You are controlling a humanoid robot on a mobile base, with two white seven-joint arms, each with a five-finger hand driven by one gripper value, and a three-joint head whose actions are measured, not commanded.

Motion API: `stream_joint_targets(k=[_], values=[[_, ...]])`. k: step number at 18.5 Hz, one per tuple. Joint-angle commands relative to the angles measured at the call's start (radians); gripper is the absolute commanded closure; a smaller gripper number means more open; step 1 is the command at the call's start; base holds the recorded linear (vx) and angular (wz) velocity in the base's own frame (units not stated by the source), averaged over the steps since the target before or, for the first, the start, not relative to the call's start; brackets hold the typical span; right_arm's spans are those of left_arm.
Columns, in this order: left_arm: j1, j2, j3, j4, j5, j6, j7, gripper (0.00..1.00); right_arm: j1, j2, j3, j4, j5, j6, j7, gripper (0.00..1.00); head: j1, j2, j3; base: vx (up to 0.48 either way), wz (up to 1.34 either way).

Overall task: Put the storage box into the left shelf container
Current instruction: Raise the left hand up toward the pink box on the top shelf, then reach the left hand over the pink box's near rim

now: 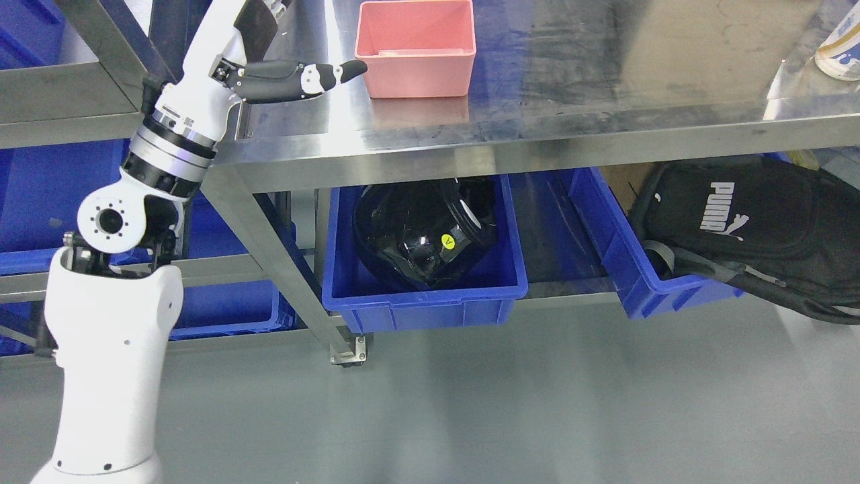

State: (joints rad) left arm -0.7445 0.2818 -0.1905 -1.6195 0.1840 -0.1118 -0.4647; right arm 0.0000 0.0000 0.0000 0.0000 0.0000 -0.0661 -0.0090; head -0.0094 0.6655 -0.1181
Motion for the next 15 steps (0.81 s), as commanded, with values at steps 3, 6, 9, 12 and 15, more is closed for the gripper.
stream_joint_targets(k=[3,6,9,12,15], values=[[-0.248,0.177,-0.347,0.245,-0.191,0.001,-0.077,0.02,-0.006,-0.017,-0.003,-0.017,-0.002,0.002,-0.003,0.00,0.0000,0.000,0.000,0.000,0.00],[-0.276,0.100,-0.389,0.340,-0.274,0.001,-0.191,0.01,-0.006,-0.017,-0.003,-0.017,-0.002,0.002,-0.003,0.00,0.0000,0.000,0.000,0.000,0.00],[-0.286,0.042,-0.363,0.380,-0.354,0.001,-0.253,0.02,-0.006,-0.017,-0.003,-0.017,-0.002,0.002,-0.005,0.00,0.0000,0.000,0.000,0.000,0.00],[-0.354,0.020,-0.357,0.438,-0.400,0.003,-0.256,0.02,-0.006,-0.017,-0.003,-0.017,-0.002,0.002,-0.003,0.00,0.0000,0.000,0.000,0.000,0.00],[-0.423,-0.004,-0.357,0.475,-0.399,0.079,-0.258,0.04,-0.006,-0.017,-0.003,-0.017,-0.002,0.002,-0.003,0.00,0.0000,0.000,0.000,0.000,0.00]])
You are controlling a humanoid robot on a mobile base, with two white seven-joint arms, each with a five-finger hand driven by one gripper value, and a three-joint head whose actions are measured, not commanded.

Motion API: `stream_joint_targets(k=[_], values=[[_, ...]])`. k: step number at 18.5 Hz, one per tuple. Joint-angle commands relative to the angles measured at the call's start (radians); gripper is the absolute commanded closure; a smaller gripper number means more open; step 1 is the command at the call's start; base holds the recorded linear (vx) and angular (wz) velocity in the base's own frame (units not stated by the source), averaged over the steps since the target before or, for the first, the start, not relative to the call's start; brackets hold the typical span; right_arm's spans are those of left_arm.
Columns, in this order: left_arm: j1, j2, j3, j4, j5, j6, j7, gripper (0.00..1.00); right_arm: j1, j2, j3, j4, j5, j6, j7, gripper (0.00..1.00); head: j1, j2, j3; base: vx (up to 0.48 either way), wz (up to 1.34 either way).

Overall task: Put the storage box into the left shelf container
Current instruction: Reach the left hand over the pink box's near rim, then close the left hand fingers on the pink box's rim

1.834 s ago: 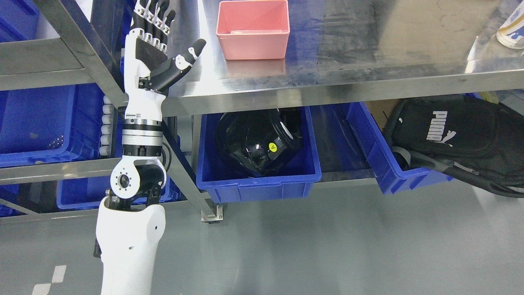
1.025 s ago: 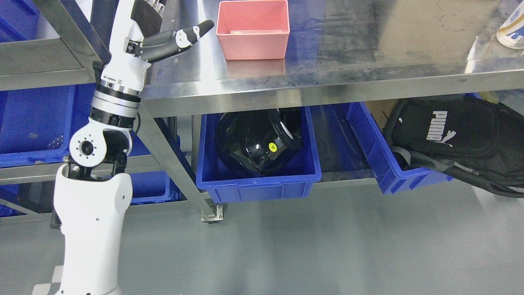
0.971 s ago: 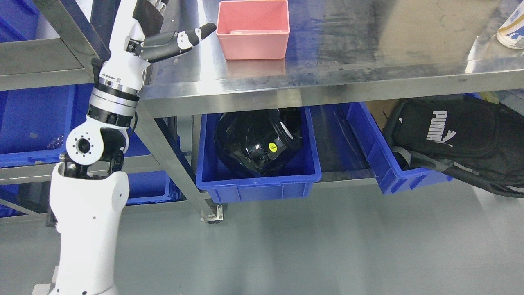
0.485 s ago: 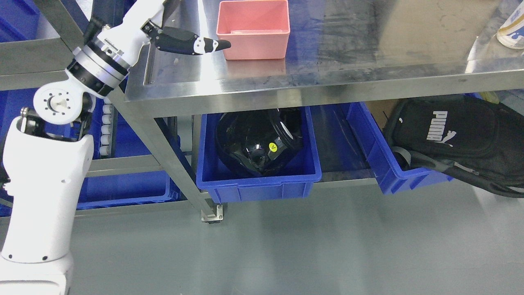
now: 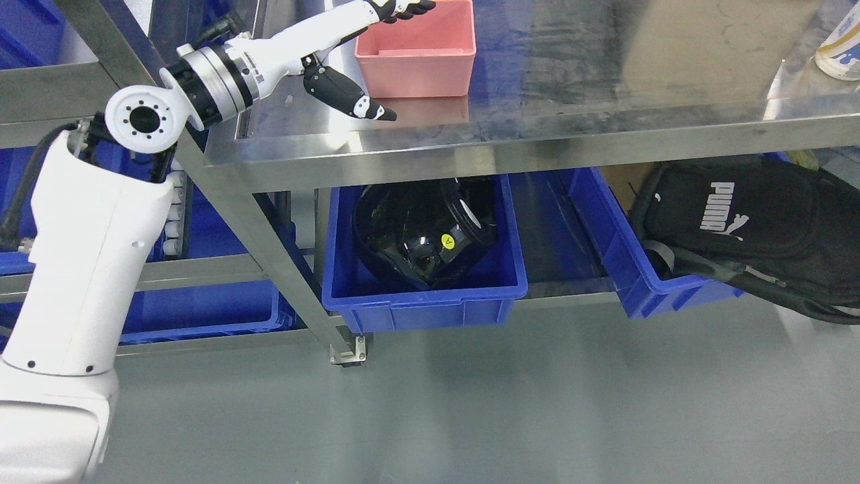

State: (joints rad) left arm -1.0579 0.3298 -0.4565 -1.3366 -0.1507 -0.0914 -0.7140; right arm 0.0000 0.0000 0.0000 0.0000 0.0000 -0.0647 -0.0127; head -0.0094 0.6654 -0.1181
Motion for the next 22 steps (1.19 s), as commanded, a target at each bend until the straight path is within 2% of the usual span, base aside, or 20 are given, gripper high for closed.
stream_joint_targets(k=[1,3,5,6,9,15,22], values=[[-0.120,-0.084,-0.091,0.194,-0.064,0.102,-0.010,0.04,-0.006,-0.017,-0.003,-0.017,-0.002,0.000,-0.001,0.00,0.0000,0.000,0.000,0.000,0.00],[-0.142,-0.129,-0.094,0.198,-0.063,0.194,-0.027,0.04,-0.006,-0.017,-0.003,-0.017,-0.002,0.000,0.000,0.00,0.0000,0.000,0.000,0.000,0.00],[-0.149,-0.211,-0.090,0.232,-0.056,0.274,-0.059,0.04,-0.006,-0.017,-0.003,-0.017,-0.002,0.000,0.000,0.00,0.0000,0.000,0.000,0.000,0.00],[-0.154,-0.245,-0.082,0.269,-0.056,0.280,-0.064,0.04,-0.006,-0.017,-0.003,-0.017,-0.002,0.000,0.000,0.00,0.0000,0.000,0.000,0.000,0.00],[-0.201,-0.281,-0.087,0.321,-0.056,0.280,-0.067,0.05,-0.006,-0.017,-0.003,-0.017,-0.002,0.000,-0.001,0.00,0.0000,0.000,0.000,0.000,0.00],[-0.254,-0.259,-0.160,0.372,-0.073,0.280,-0.171,0.14,-0.006,-0.017,-0.003,-0.017,-0.002,0.000,-0.001,0.00,0.0000,0.000,0.000,0.000,0.00],[-0.249,-0.177,-0.179,0.372,-0.081,0.280,-0.177,0.14,-0.006,-0.017,-0.003,-0.017,-0.002,0.000,-0.001,0.00,0.0000,0.000,0.000,0.000,0.00]])
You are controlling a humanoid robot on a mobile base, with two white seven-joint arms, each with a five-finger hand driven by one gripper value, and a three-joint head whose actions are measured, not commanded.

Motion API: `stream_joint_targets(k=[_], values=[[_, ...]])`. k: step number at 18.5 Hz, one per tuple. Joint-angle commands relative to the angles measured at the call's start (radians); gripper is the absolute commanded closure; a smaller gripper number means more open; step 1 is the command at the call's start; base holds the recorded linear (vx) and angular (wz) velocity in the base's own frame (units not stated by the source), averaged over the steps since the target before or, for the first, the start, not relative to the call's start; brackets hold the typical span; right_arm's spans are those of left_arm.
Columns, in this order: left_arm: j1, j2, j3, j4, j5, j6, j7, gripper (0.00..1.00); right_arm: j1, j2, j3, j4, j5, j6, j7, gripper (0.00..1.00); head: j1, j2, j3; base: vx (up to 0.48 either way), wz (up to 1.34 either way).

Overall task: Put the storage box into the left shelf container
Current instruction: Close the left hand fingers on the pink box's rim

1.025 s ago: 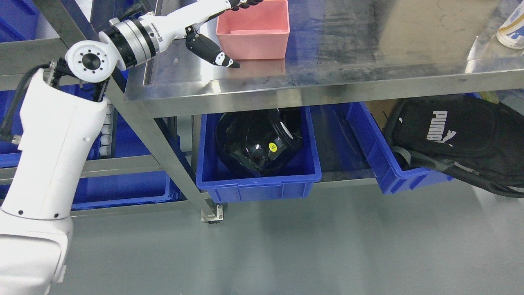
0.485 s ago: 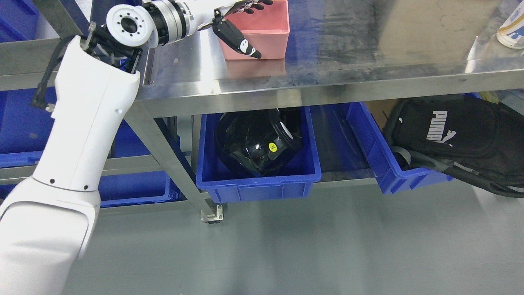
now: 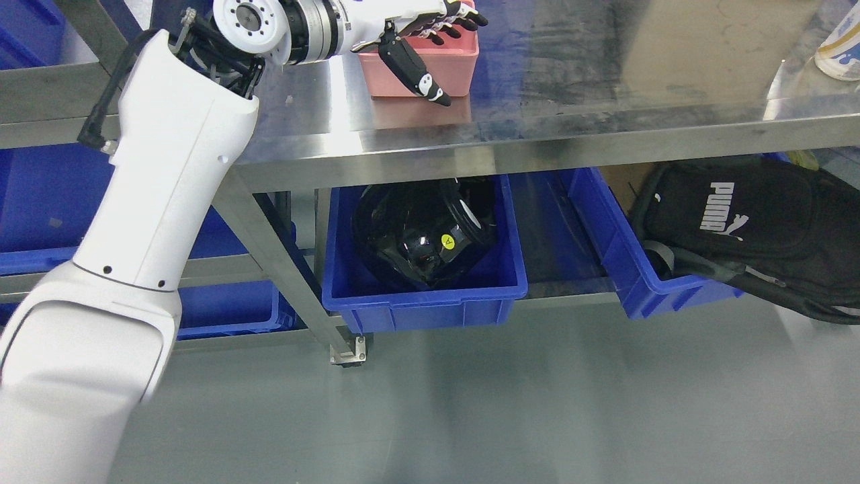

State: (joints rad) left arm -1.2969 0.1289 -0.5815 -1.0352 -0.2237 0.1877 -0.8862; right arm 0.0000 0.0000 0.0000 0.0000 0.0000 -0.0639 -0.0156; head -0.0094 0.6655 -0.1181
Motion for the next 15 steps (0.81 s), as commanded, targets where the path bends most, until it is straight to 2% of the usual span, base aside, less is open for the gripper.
stream_joint_targets(k=[1,4,10,15], values=[[-0.009,0.032,-0.054,0.070,-0.008,0.001,-0.005,0.14,-0.006,-0.017,-0.003,-0.017,-0.002,-0.001,0.002,0.00,0.0000,0.000,0.000,0.000,0.00],[-0.013,0.055,-0.047,0.069,-0.006,0.001,-0.007,0.13,-0.006,-0.017,-0.003,-0.017,-0.002,-0.001,0.003,0.00,0.0000,0.000,0.000,0.000,0.00],[-0.028,0.049,-0.035,0.069,-0.005,0.001,-0.023,0.13,-0.006,-0.017,-0.003,-0.017,-0.002,-0.001,0.003,0.00,0.0000,0.000,0.000,-0.001,-0.01],[-0.084,0.043,0.032,0.069,-0.003,0.001,-0.020,0.13,-0.006,-0.017,-0.003,-0.017,-0.002,-0.001,0.002,0.00,0.0000,0.000,0.000,-0.003,0.00]])
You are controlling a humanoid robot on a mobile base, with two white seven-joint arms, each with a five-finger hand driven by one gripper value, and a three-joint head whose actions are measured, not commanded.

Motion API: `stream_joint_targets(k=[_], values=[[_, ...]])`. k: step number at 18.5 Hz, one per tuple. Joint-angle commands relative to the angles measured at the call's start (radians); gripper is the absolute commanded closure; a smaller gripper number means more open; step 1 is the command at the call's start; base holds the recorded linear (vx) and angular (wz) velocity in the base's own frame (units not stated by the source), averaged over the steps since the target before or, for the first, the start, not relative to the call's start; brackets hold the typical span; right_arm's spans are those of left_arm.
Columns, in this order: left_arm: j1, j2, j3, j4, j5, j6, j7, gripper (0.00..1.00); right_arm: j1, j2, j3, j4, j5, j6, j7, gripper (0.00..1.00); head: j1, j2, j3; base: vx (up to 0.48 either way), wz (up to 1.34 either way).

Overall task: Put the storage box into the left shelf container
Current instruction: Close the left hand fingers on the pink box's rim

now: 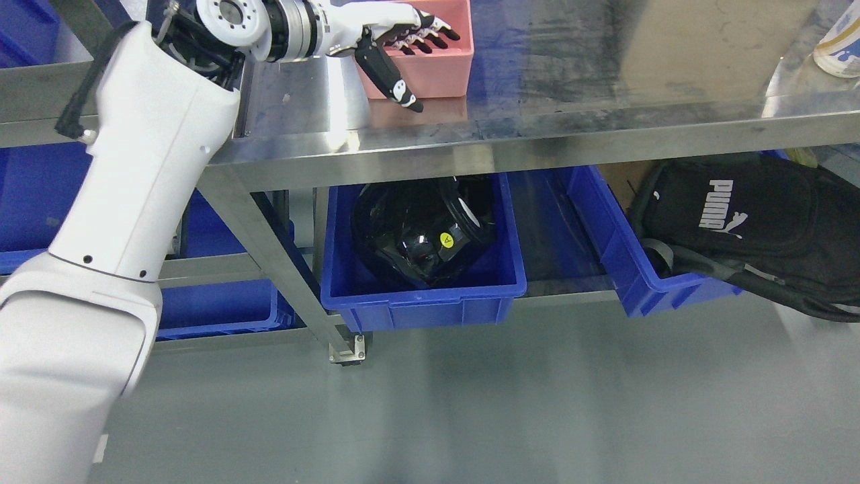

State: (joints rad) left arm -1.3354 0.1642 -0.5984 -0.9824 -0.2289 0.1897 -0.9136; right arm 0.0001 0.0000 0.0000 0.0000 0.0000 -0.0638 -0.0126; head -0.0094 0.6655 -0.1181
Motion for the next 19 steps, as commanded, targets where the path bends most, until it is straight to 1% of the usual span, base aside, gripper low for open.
stream_joint_targets(k=[1,6,10,12,13,16,17,19], values=[[-0.048,0.009,0.048,0.014,0.002,-0.001,0.005,0.13,-0.006,-0.017,-0.003,-0.017,-0.002,-0.001,0.000,0.00,0.0000,0.000,0.000,-0.011,0.06],[-0.002,0.006,0.029,0.014,0.002,-0.001,0.002,0.13,-0.006,-0.017,-0.003,-0.017,-0.002,-0.001,0.000,0.00,0.0000,0.000,0.000,0.008,0.01],[0.056,-0.015,-0.034,0.019,-0.001,-0.001,0.002,0.14,-0.006,-0.017,-0.003,-0.017,-0.002,-0.001,-0.001,0.00,0.0000,0.000,0.000,0.000,-0.01],[0.070,-0.018,-0.034,0.019,-0.001,-0.001,0.002,0.16,-0.006,-0.017,-0.003,-0.017,-0.002,-0.001,-0.001,0.00,0.0000,0.000,0.000,0.000,0.01],[0.068,-0.021,-0.028,0.024,-0.001,-0.001,0.002,0.19,-0.006,-0.017,-0.003,-0.017,-0.002,-0.001,-0.001,0.00,0.0000,0.000,0.000,0.000,0.00],[0.064,-0.038,0.021,0.051,-0.001,-0.003,0.004,0.38,-0.006,-0.017,-0.003,-0.017,-0.002,-0.001,-0.001,0.00,0.0000,0.000,0.000,0.000,0.00],[0.064,-0.038,0.049,0.051,-0.001,-0.004,0.005,0.51,-0.006,-0.017,-0.003,-0.017,-0.002,-0.001,0.000,0.00,0.0000,0.000,0.000,0.000,0.00],[0.064,-0.040,0.089,0.051,-0.003,-0.019,0.007,0.63,-0.006,-0.017,-0.003,-0.017,-0.002,-0.001,-0.001,0.00,0.0000,0.000,0.000,0.001,0.01]])
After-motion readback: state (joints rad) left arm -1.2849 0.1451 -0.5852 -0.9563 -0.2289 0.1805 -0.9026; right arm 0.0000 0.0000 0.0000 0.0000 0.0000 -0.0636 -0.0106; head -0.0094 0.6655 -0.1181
